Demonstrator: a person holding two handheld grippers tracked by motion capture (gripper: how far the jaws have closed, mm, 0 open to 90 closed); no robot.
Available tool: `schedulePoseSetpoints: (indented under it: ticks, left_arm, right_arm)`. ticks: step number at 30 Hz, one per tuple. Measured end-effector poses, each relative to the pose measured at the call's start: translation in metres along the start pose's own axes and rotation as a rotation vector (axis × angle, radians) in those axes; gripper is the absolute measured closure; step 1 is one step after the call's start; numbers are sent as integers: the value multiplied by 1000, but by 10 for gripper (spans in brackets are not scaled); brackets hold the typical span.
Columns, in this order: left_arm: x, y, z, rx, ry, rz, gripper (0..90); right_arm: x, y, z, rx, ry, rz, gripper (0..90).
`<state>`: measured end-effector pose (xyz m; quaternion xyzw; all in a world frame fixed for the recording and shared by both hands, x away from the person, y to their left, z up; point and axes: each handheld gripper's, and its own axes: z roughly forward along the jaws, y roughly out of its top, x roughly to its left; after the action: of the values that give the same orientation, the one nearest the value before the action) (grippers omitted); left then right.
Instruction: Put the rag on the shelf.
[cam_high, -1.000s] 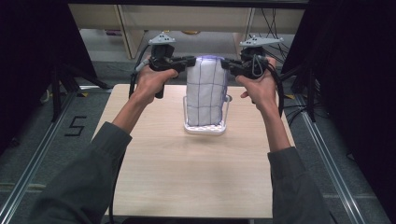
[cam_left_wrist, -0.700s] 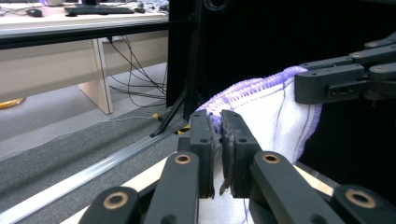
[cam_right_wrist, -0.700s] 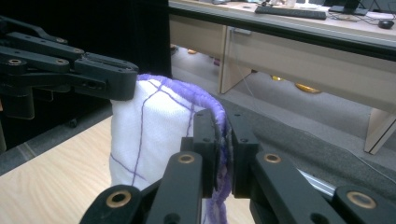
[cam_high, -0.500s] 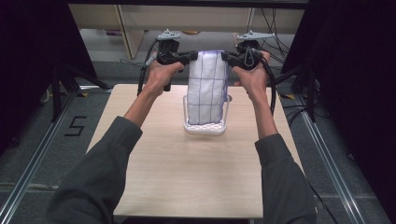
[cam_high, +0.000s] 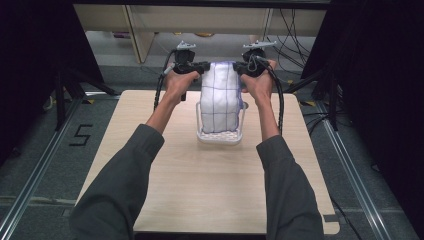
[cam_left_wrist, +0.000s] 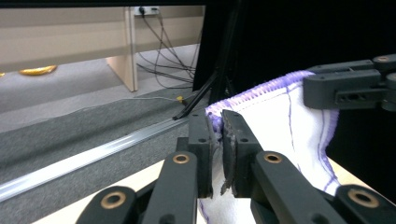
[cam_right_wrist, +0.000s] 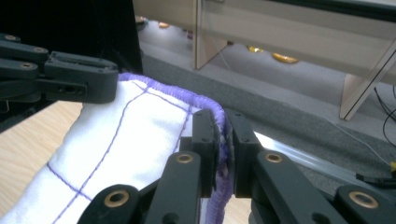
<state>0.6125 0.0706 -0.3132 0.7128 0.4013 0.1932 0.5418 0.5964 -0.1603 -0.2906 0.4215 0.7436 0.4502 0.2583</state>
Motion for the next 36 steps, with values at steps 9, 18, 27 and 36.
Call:
schedulePoseSetpoints:
  ticks: [9, 18, 27, 36]
  left_arm:
    - [6, -21, 14, 62, 7, -19, 805]
    - [12, -36, 18, 138, -22, -42, 635]
    - [18, -34, -8, 148, -9, -69, 509]
    - [20, -43, -48, 183, -15, -70, 382]
  right_arm:
    - [1, -18, 16, 56, -25, -19, 832]
    - [-2, -30, 24, 84, -42, -12, 791]
    - [-6, -31, 16, 100, -51, 38, 648]
    - [-4, -33, -10, 108, -11, 56, 551]
